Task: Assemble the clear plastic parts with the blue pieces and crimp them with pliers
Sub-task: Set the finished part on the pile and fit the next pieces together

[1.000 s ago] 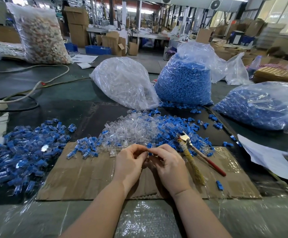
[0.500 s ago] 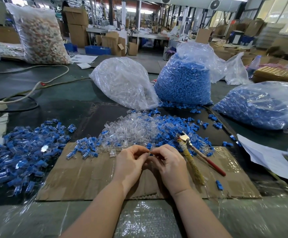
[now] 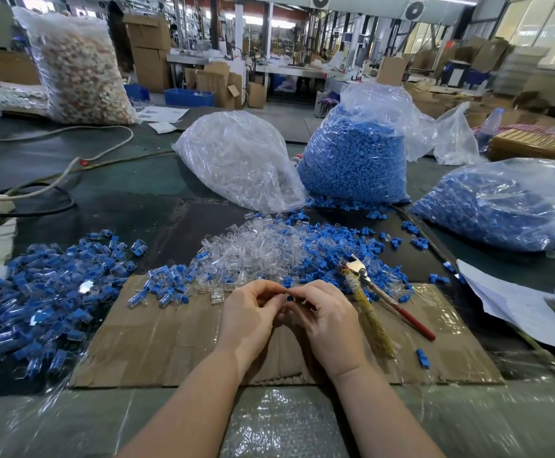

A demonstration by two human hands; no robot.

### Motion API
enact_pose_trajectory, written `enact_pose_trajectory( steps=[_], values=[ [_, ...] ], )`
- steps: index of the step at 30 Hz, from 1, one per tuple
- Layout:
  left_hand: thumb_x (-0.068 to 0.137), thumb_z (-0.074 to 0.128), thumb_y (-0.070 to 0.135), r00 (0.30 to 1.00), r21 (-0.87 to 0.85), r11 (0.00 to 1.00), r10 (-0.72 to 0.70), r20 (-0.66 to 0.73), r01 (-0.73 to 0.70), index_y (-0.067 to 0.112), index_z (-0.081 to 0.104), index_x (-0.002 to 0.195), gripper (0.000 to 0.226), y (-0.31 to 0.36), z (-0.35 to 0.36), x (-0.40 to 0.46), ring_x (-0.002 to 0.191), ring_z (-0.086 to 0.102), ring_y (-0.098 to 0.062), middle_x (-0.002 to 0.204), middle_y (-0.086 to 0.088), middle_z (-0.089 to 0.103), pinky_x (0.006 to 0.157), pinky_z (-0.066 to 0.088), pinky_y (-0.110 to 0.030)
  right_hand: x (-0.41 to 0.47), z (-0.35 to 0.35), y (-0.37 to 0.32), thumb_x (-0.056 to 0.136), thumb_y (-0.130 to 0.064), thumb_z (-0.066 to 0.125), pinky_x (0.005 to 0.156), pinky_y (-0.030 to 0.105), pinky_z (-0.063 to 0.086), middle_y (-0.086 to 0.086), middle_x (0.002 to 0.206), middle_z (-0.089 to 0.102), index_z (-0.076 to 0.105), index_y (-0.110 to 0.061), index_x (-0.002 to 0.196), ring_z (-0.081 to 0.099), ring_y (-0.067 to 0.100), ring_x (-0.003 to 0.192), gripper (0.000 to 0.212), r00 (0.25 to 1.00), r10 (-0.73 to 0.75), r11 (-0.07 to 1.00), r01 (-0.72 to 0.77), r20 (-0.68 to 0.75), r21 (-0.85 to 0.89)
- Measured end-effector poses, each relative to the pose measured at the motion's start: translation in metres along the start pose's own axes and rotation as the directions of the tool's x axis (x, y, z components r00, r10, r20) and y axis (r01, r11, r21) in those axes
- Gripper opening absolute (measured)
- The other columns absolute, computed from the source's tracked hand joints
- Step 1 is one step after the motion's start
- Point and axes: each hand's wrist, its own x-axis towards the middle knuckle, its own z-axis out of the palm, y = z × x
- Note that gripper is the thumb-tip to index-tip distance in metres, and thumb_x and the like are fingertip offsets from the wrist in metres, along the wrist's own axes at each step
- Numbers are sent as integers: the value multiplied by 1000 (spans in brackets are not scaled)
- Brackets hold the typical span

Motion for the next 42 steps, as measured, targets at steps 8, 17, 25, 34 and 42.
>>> enact_pose_trajectory(
  steps=[8, 17, 25, 34, 42],
  values=[
    [82, 65, -1, 1000, 35, 999, 15, 4, -16, 17, 69, 79, 18, 0, 0, 0, 65, 65, -11, 74, -5, 70, 58, 51, -19, 0, 1, 0, 80, -20, 71, 75, 35, 53, -1, 85, 68, 73, -12, 90, 62, 18, 83, 13, 1000, -6, 1000, 6, -19, 2],
    [82, 66, 0, 999, 78, 996, 31, -16, -29, 14, 70, 81, 14, -1, 1, 3, 67, 65, -10, 75, -5, 70, 61, 52, -19, 1, 2, 1, 81, -22, 67, 74, 35, 54, -1, 85, 67, 74, -12, 91, 63, 18, 82, 15, 1000, -11, 1000, 11, -13, -8],
    [84, 62, -5, 995, -134, 988, -89, -40, 83, 8, 66, 80, 13, -1, 3, 3, 64, 63, -22, 70, -18, 67, 63, 54, -29, 8, -11, 4, 90, -34, 58, 99, 38, 33, 2, 119, 56, 56, -16, 125, 50, 19, 112, 40, 932, 328, 872, -361, -153, -330],
    [86, 58, -6, 993, -219, 970, -114, -27, 105, 5, 64, 83, 12, 6, 2, 3, 60, 59, -18, 71, -18, 65, 56, 50, -24, 29, -50, 25, 86, -47, 48, 107, 62, 14, 14, 149, 28, 36, -16, 137, 31, 35, 133, 62, 518, 854, 398, -602, 41, -692],
    [87, 57, -6, 992, -254, 960, -125, -9, 119, 3, 64, 85, 12, 8, -1, 3, 65, 58, -22, 73, -18, 63, 59, 49, -27, 33, -55, 17, 85, -44, 55, 98, 50, 32, 14, 132, 35, 52, -17, 102, 39, 33, 119, 32, 549, 836, 442, -650, 21, -619]
  ],
)
